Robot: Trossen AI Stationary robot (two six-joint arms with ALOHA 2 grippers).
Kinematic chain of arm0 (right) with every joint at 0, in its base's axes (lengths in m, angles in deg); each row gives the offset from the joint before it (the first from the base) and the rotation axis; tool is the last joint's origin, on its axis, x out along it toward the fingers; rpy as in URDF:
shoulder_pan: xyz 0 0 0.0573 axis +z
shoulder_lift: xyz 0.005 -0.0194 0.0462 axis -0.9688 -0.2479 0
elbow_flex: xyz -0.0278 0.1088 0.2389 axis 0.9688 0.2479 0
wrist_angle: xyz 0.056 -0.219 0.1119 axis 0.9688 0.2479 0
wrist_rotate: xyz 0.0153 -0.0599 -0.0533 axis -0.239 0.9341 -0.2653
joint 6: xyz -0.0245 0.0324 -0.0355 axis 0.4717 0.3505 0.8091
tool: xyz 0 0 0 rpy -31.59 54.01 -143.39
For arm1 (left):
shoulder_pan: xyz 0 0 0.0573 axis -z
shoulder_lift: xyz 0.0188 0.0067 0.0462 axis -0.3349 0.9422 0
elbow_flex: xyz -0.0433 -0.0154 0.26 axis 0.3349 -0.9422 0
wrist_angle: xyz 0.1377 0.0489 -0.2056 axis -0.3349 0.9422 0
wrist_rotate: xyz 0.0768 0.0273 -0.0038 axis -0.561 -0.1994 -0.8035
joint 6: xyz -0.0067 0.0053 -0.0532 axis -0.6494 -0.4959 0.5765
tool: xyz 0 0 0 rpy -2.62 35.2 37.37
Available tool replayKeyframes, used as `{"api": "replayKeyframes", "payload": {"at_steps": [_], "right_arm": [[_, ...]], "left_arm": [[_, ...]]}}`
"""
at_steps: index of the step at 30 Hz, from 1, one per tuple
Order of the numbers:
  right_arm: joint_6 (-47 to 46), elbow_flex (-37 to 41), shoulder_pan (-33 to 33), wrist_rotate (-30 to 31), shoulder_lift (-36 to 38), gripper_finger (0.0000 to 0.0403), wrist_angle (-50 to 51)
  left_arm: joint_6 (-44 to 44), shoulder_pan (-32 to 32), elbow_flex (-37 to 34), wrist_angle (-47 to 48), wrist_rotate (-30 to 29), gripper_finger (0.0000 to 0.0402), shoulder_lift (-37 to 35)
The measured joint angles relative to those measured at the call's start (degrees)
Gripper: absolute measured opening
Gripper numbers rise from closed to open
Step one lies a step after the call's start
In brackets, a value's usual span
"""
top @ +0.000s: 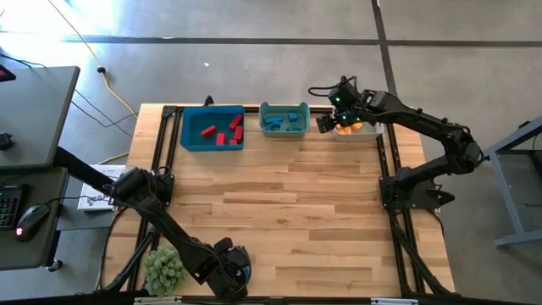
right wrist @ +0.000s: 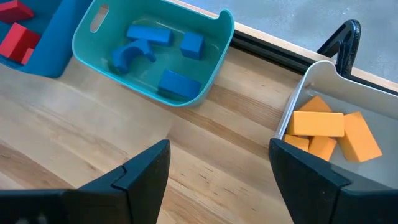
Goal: Sort & place blocks by color
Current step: Put the blue block into the green bin
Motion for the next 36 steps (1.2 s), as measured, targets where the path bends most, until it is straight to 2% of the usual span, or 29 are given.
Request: {"api": "replayKeyframes", "payload": {"at_steps": [25,29,34,36], "right_arm": [[0.0,0.0,0.0,1.1,0.0,0.0259,-0.4],[0.0,0.0,0.0,1.2,0.0,0.0259,-0.4],[0.3,0.0,0.0,1.5,0.0,0.0259,-0.4],[0.3,0.0,0.0,1.5,0.0,0.0259,-0.4]], "left_arm": [[-1.2,0.0,0.1,-2.0,-1.3,0.0204,6.8],[-1.9,-0.5,0.1,-1.6,-1.5,0.0178,6.8],[-6.1,-1.6,0.1,-1.1,2.5,0.0103,6.7],[-7.3,-2.0,0.2,-1.3,3.4,0.0103,6.5]]}}
